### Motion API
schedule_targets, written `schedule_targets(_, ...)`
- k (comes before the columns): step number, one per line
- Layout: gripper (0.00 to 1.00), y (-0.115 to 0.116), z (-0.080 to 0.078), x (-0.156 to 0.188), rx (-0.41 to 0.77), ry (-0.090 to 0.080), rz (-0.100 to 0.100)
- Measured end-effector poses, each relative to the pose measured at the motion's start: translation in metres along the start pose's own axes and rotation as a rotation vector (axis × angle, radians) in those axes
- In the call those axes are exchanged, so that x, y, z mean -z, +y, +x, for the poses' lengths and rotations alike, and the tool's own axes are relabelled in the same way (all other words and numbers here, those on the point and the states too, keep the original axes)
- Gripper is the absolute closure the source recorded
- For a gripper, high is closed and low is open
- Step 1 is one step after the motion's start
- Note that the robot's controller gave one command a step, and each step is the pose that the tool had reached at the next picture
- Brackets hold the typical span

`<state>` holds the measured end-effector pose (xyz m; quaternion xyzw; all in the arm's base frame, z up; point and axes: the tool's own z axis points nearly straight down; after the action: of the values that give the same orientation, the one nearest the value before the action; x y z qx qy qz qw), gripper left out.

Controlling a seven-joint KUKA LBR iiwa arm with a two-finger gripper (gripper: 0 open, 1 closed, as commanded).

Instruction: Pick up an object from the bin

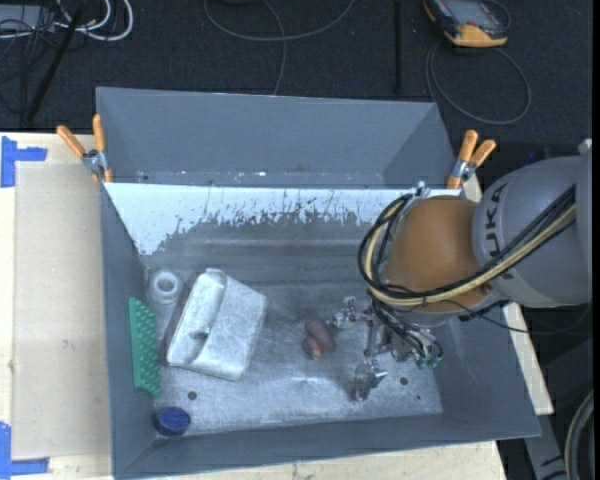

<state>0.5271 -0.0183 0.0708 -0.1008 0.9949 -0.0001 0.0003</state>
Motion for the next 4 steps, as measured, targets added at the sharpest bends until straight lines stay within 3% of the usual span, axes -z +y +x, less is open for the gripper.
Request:
schedule_targets(1, 0.00, 0.062, -0.038, 0.003, -0.424, -0.003, -0.002)
schedule_targets(2, 1.00, 0.062, -0.037, 0.004, -0.421, 0.004, -0.002)
schedule_targets(3, 1.00, 0.064, -0.041, 0.129, -0.445, -0.007, -0.001)
schedule_targets(4, 0.00, 0.064, -0.039, 0.125, -0.442, 0.001, 0.000)
